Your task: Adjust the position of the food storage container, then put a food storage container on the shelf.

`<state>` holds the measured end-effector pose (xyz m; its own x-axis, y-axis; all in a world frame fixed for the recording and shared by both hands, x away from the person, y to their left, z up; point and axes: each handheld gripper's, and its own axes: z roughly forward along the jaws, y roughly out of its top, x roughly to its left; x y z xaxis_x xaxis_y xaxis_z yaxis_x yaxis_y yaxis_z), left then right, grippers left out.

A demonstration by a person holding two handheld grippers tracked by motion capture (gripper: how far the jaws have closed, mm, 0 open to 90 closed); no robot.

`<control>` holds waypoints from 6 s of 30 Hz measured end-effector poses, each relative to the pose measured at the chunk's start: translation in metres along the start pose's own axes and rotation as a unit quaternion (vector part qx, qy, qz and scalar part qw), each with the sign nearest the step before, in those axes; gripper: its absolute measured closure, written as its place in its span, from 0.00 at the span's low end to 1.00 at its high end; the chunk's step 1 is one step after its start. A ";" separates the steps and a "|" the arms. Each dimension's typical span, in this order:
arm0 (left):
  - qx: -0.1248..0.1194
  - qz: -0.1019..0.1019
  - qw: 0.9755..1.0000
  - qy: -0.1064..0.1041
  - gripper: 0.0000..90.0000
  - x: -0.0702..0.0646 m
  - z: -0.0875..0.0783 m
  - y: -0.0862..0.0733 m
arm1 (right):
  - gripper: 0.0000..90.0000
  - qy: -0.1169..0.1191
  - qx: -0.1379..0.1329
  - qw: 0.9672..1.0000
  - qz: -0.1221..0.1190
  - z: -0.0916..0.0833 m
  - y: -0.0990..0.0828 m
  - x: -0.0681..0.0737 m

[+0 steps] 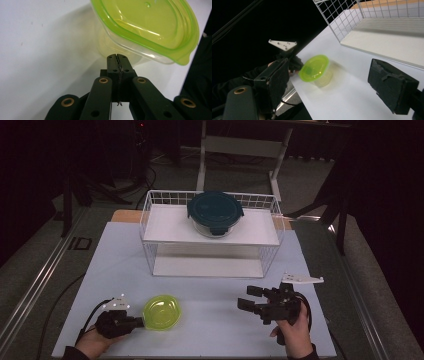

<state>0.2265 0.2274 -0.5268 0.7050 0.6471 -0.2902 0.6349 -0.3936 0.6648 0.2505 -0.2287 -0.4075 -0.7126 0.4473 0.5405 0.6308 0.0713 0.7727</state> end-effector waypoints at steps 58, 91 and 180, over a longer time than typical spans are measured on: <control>-0.068 -0.006 0.996 -0.054 0.78 -0.030 0.015 0.073 | 0.18 -0.027 0.001 1.000 -0.014 -0.008 -0.013 -0.005; -0.049 -0.108 0.991 -0.056 0.16 -0.049 0.031 0.111 | 0.20 -0.087 0.060 0.994 -0.017 0.035 -0.030 -0.019; -0.055 -0.167 0.978 -0.116 0.91 -0.067 -0.017 0.178 | 0.89 -0.113 0.072 0.988 0.079 0.044 0.050 0.013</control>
<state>0.2871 0.1251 -0.3775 0.5250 0.5571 -0.6435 0.8130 -0.1045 0.5728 0.2862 -0.1803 -0.3763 -0.5247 0.6501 0.5496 0.7775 0.1031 0.6203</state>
